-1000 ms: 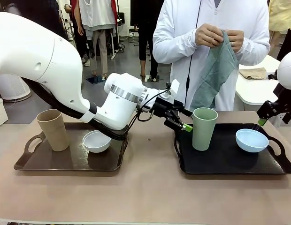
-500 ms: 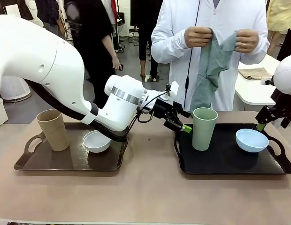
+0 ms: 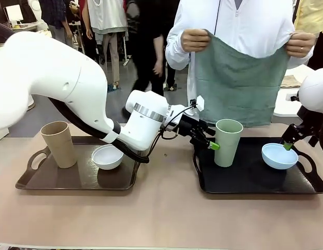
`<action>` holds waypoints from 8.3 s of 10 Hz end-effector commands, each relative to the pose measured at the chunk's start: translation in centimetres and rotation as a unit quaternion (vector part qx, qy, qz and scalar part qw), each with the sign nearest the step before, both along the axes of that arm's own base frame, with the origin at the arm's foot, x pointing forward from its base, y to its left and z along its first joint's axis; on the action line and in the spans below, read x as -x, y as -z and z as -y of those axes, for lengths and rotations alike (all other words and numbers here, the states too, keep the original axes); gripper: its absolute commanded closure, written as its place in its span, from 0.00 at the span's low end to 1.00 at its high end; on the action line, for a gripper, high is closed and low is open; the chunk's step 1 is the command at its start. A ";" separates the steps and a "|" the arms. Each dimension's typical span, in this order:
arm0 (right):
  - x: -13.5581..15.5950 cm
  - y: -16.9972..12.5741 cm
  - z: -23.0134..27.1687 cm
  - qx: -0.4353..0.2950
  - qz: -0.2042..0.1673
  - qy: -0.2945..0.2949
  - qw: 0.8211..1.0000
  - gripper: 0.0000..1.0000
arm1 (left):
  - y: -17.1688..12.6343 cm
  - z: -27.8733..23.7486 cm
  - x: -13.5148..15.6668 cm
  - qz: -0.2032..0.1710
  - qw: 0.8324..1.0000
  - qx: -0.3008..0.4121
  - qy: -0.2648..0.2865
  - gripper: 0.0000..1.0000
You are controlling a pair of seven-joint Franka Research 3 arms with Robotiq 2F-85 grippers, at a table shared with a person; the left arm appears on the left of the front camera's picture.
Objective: Set up a tray with a mat and arrange the tableware.
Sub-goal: Pick up the Picnic Bowl and Reusable plastic cup from the Handle tray in front of the human's position and hold them in the air, then place the Picnic Bowl and Reusable plastic cup back onto the Handle tray in front of the human's position.
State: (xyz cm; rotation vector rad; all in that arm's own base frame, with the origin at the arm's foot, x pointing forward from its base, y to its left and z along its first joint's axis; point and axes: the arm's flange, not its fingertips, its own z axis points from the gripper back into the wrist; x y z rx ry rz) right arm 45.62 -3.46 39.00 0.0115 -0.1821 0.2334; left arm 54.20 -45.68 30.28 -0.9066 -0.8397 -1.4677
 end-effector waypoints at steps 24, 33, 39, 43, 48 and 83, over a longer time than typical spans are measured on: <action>-3.6 4.8 1.0 -0.059 -0.001 -0.049 0.997 1.00 | 2.3 5.4 0.0 0.012 0.995 0.078 0.055 0.63; -3.5 4.9 1.2 -0.051 0.000 -0.049 0.998 1.00 | 2.3 4.9 0.6 0.005 0.997 0.057 0.049 1.00; 2.0 -5.4 0.6 -0.089 0.030 -0.054 0.994 1.00 | -7.4 2.7 5.8 0.017 0.997 0.042 0.060 0.73; 9.2 -17.1 0.8 -0.024 0.058 -0.059 0.996 1.00 | -18.8 2.9 9.8 0.107 0.989 0.081 0.061 0.73; 10.3 -18.6 1.0 -0.027 0.069 -0.068 0.995 1.00 | -21.4 3.6 9.6 0.117 0.988 0.077 0.069 0.73; 4.0 -7.5 -0.4 -0.035 0.030 -0.137 0.990 0.96 | -10.3 5.9 5.1 0.018 0.991 0.072 0.113 0.14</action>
